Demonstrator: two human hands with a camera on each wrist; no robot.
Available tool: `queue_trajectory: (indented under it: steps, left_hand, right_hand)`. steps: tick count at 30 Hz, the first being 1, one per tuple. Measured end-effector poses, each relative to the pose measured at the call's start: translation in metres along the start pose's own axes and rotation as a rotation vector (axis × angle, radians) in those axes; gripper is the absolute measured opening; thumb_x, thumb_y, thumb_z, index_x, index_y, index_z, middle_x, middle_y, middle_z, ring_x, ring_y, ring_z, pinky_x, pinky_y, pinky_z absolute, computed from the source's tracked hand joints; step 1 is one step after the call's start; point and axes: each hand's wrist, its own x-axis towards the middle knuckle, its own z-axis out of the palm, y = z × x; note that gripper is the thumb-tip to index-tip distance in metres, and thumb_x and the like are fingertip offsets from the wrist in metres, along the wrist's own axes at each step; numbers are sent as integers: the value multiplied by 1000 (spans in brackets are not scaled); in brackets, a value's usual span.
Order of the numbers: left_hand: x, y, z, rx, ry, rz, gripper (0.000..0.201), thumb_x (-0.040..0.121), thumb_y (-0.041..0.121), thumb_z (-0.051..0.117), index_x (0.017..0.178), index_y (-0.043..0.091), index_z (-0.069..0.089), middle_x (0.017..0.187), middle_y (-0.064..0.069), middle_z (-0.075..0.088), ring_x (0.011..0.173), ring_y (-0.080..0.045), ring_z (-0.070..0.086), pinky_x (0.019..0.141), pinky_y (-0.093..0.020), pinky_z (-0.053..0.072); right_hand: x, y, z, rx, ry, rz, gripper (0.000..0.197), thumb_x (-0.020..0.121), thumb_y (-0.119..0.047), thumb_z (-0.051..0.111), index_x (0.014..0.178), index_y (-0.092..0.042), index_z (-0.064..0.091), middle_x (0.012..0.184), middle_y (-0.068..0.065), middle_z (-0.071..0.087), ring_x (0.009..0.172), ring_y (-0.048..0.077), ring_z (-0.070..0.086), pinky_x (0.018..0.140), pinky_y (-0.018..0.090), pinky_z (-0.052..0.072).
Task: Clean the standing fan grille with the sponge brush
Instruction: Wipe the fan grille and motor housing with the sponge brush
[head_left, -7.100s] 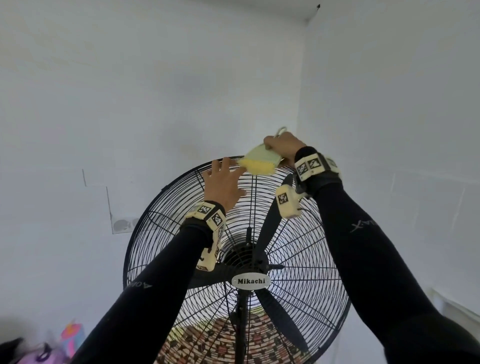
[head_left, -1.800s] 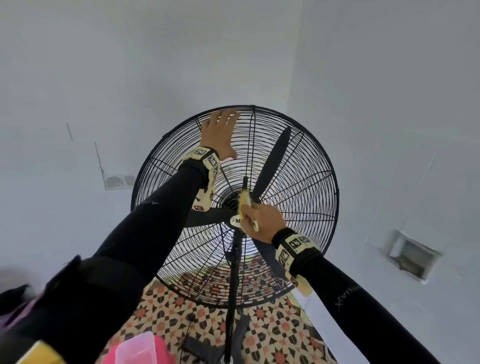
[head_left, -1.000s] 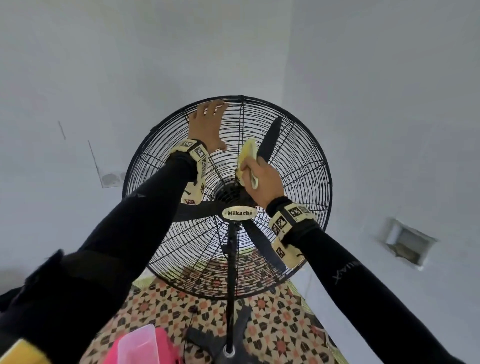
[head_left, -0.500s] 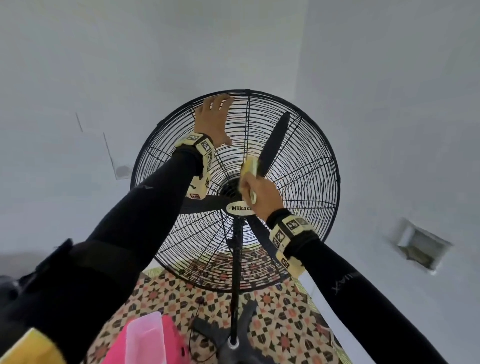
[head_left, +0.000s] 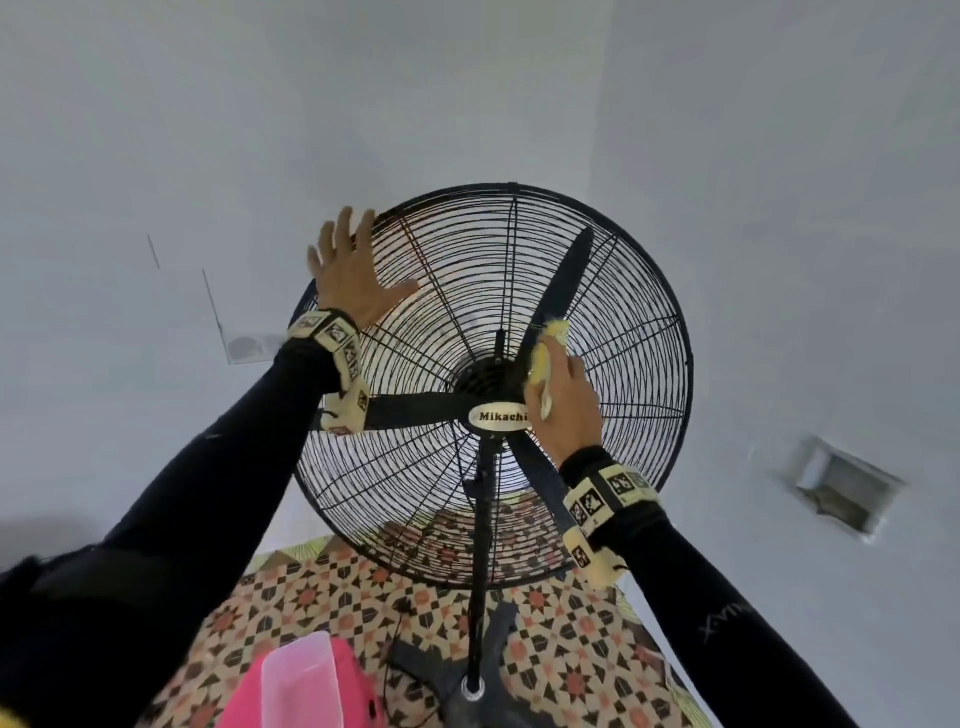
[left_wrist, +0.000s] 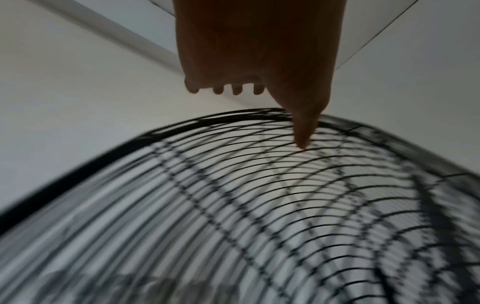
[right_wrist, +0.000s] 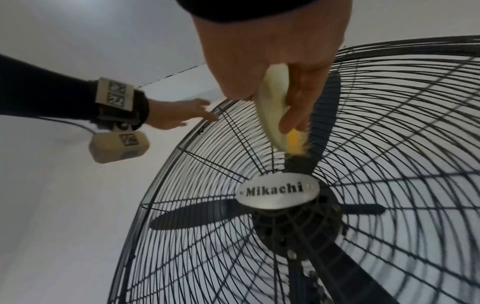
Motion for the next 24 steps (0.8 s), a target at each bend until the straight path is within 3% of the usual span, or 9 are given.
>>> queue_trajectory:
  steps: [3, 6, 9, 11, 14, 17, 19, 22, 24]
  left_hand:
    - [-12, -52, 2, -122, -159, -171, 138, 64, 92, 64, 165, 26, -2, 171, -20, 9, 154, -47, 15, 121, -69, 17]
    - [-27, -69, 7, -210, -131, -139, 134, 63, 91, 66, 164, 28, 6, 163, -20, 23, 148, -44, 28, 113, -72, 30]
    - [-32, -69, 7, -163, -119, -143, 130, 65, 97, 58, 163, 31, 4, 161, -18, 25, 146, -43, 30, 111, -73, 31]
    - [-35, -67, 7, -133, -109, -126, 131, 63, 102, 50, 163, 32, 2, 161, -19, 26, 144, -45, 31, 108, -74, 33]
    - [-43, -60, 5, -101, -80, -114, 130, 64, 104, 44, 163, 32, 0, 160, -22, 27, 142, -47, 34, 107, -72, 34]
    - [-52, -51, -3, -93, -87, -134, 131, 66, 101, 46, 164, 30, -2, 161, -21, 24, 143, -46, 31, 108, -71, 32]
    - [-59, -48, -9, -91, -98, -162, 132, 65, 101, 46, 164, 30, -3, 161, -20, 23, 143, -45, 30, 110, -70, 32]
    - [-73, -39, -15, -73, -86, -194, 130, 68, 99, 48, 164, 29, -5, 161, -21, 21, 143, -43, 29, 111, -67, 30]
    - [-81, -33, -16, -49, -84, -207, 128, 71, 97, 47, 164, 28, -6, 162, -23, 20, 144, -44, 29, 110, -66, 30]
  right_hand:
    - [-22, -3, 18, -64, -52, 214, 90, 90, 0, 64, 159, -18, 10, 127, 18, 46, 82, 33, 65, 73, 44, 59]
    - [-37, -14, 41, -84, -127, 162, 74, 92, -2, 64, 154, -14, 25, 134, 21, 45, 92, 35, 66, 79, 46, 60]
    - [-51, -13, 42, 66, -126, 34, 44, 103, -16, 53, 144, -5, 42, 118, 17, 55, 84, 26, 61, 71, 47, 61]
    - [-56, -5, 35, 33, -13, 120, 42, 103, -20, 52, 141, -1, 48, 118, 17, 58, 84, 22, 58, 71, 45, 60]
    - [-56, -11, 40, -103, 67, 346, 53, 99, -16, 58, 148, -4, 42, 129, 22, 54, 96, 33, 64, 81, 45, 60]
    - [-63, -37, 60, -21, -111, 213, 55, 99, -15, 60, 151, -9, 42, 134, 19, 55, 105, 30, 63, 92, 48, 58]
    - [-70, -44, 63, 99, -163, 137, 46, 101, -17, 58, 145, -8, 50, 129, 16, 61, 104, 24, 63, 92, 46, 58]
    - [-64, -28, 52, 181, 103, 391, 41, 100, -21, 59, 139, -10, 55, 119, 13, 65, 102, 28, 66, 82, 50, 61]
    - [-56, -21, 45, 53, 133, 523, 52, 97, -16, 63, 146, -9, 48, 123, 17, 61, 105, 34, 65, 88, 53, 59]
